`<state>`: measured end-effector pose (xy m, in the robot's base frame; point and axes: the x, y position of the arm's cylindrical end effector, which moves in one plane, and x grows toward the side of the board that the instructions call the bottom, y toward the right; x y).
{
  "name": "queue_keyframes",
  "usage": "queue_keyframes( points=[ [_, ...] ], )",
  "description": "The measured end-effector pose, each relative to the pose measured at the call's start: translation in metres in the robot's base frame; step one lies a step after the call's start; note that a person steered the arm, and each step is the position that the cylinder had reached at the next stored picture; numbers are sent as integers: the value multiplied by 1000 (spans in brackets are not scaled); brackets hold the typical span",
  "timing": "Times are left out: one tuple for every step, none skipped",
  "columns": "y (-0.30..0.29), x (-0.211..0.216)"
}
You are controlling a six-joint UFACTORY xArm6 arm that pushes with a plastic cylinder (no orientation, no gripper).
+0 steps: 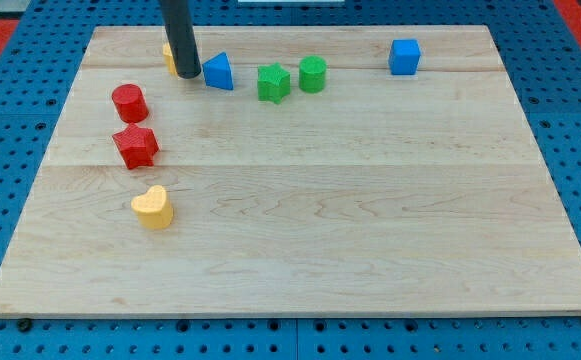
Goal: Move the yellow hexagon to the top of the red circle
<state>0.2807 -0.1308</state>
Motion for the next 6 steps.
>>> queue_keyframes(
  points=[
    [21,-12],
    [28,-20],
    [-4,-20],
    [-31,-20],
    [14,-13],
    [25,49]
  ],
)
